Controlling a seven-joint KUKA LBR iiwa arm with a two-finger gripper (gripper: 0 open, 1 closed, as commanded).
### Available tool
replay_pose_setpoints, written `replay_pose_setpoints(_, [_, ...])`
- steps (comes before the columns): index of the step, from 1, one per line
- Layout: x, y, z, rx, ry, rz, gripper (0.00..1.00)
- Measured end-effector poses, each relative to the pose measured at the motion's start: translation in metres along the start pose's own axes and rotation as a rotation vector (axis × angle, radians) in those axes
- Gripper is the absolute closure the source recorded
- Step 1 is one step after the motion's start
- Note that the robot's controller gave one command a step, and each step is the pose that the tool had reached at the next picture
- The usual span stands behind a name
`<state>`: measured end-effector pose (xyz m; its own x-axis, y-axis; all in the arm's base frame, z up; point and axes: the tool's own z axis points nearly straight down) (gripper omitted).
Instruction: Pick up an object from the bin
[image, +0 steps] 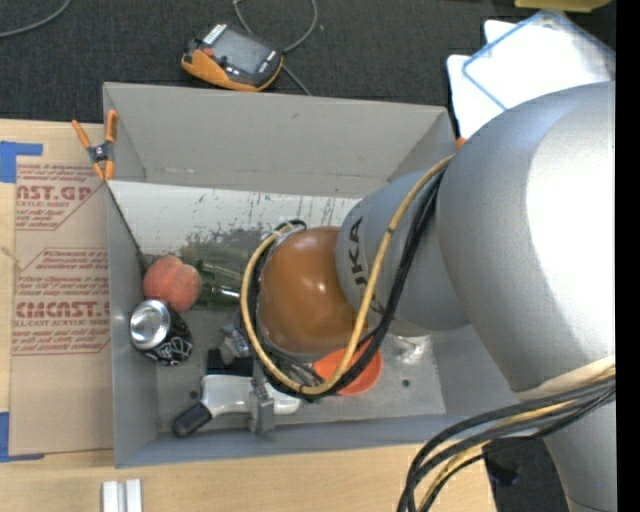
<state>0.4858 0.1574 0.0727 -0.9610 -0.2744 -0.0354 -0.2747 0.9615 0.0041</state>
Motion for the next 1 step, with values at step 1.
replay_pose_setpoints(1, [-0.0011,0.0009,0.0011,0.000,0.027,0.161,1.00])
